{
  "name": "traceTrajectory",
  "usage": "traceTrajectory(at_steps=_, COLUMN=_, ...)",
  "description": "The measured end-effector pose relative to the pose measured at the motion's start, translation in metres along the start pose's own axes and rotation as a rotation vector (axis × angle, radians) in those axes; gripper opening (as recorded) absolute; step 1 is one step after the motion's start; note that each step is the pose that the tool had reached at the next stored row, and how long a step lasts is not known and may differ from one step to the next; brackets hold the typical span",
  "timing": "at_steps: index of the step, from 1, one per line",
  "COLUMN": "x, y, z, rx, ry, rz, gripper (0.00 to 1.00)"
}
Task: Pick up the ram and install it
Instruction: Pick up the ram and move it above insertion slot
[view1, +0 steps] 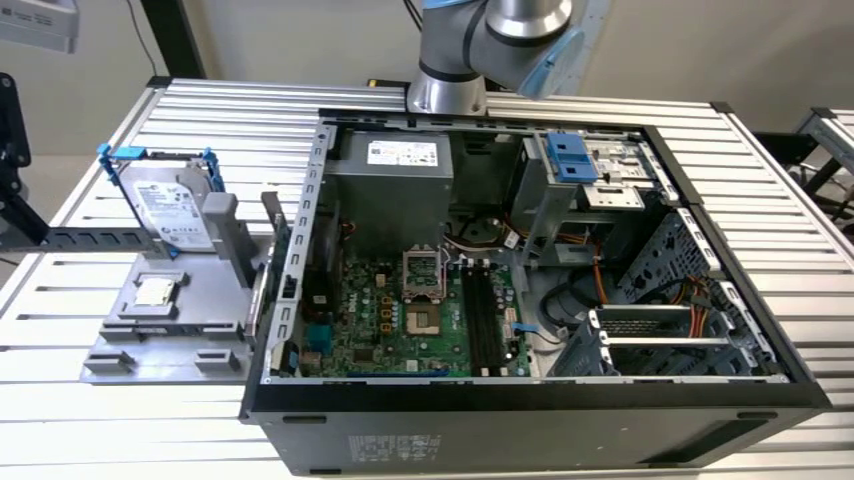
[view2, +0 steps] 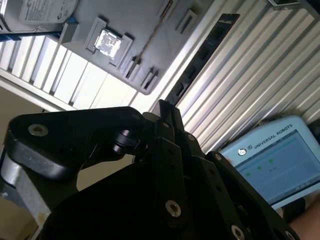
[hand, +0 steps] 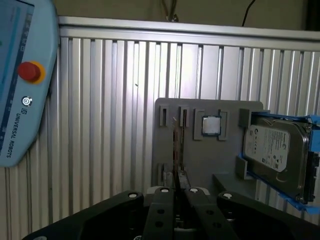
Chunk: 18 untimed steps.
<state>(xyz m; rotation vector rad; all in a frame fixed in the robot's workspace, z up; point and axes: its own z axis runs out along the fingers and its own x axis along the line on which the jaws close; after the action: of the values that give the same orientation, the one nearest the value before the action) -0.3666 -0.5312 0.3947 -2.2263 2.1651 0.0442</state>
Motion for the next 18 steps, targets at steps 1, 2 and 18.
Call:
traceTrajectory(at_steps=1, x=0.0, y=0.0, z=0.0, rx=0.0, ry=0.0, rz=0.0, gripper=0.0)
traceTrajectory(at_steps=2, x=0.0, y=0.0, z=-0.0001, rx=-0.0001, ry=0.0001, rz=0.0, gripper=0.0)
traceTrajectory(at_steps=18, x=0.0007, y=-0.0274, z=-0.0001, rx=-0.0011, ry=0.0001, rz=0.0, gripper=0.0)
